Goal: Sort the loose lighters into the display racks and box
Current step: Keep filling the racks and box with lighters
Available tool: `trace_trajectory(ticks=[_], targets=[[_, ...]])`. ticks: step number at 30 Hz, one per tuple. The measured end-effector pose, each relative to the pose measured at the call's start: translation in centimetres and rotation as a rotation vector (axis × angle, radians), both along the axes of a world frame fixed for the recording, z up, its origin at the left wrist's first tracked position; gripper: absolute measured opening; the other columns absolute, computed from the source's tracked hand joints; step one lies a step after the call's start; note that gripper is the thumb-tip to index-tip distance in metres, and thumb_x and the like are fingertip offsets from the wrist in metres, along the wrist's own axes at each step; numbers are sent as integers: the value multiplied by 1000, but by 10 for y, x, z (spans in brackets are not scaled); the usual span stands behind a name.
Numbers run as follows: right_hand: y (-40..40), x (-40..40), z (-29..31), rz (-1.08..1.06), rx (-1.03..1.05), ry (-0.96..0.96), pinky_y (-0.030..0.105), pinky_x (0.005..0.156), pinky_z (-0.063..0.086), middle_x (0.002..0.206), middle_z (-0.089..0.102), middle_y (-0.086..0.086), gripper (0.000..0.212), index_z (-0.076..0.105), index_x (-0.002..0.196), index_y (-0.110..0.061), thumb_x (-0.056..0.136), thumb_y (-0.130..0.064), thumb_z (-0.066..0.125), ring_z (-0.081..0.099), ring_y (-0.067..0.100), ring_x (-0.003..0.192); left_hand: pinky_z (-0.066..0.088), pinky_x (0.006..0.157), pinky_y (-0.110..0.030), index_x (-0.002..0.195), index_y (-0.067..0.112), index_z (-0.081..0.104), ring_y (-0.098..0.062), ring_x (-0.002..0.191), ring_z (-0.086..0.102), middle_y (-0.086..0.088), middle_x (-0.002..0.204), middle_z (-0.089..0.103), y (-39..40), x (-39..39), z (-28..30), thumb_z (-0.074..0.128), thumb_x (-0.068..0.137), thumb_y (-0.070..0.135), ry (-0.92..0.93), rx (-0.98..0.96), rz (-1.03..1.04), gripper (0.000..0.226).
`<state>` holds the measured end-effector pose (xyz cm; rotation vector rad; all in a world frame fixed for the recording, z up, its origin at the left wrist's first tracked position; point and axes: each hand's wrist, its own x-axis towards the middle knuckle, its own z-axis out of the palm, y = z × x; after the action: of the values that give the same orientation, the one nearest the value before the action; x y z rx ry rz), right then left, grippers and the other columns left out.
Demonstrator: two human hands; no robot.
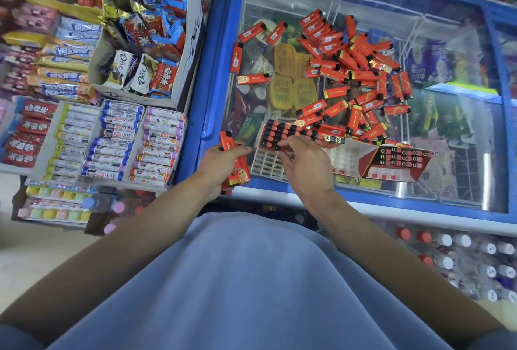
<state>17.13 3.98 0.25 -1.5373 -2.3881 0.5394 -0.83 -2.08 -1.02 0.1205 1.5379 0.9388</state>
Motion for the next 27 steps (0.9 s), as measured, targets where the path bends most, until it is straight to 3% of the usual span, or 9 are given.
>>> trace_trajectory(ticks=[8, 14, 20, 25, 27], targets=[[1, -3, 2, -33, 106, -70, 27, 54, 51, 89, 69, -7, 18, 77, 101, -24, 84, -28, 82, 68, 16, 77, 58, 53, -34, 110, 9, 68, -19, 60, 72, 0, 65, 73, 5, 0, 9, 77, 90, 22, -107, 33, 24, 26], [-1, 0, 2, -47, 166, -82, 20, 52, 41, 86, 72, -8, 19, 81, 100, -27, 82, -33, 84, 68, 16, 71, 59, 54, -34, 103, 10, 67, -18, 60, 72, -5, 71, 73, 9, -2, 13, 78, 89, 23, -152, 45, 61, 21], [-3, 8, -4, -52, 172, -80, 19, 50, 40, 84, 71, -9, 19, 82, 100, -28, 82, -32, 84, 67, 15, 68, 58, 51, -31, 105, 8, 66, -19, 60, 72, -9, 81, 71, 11, -2, 14, 79, 89, 25, -174, 34, 75, 27], [-3, -1, -1, -20, 160, 67, 23, 49, 47, 86, 69, -11, 18, 81, 98, -26, 85, -38, 81, 64, 9, 63, 58, 51, -32, 104, 8, 66, -18, 58, 71, -7, 78, 71, 11, 0, 17, 78, 88, 15, -197, 56, 49, 21], [-3, -10, 10, -63, 5, 187, 26, 59, 52, 89, 68, -12, 17, 79, 102, -26, 92, -39, 73, 61, 3, 69, 56, 50, -31, 109, 7, 64, -18, 58, 69, -7, 75, 70, 9, 0, 18, 80, 84, 8, -178, 81, -25, 30]])
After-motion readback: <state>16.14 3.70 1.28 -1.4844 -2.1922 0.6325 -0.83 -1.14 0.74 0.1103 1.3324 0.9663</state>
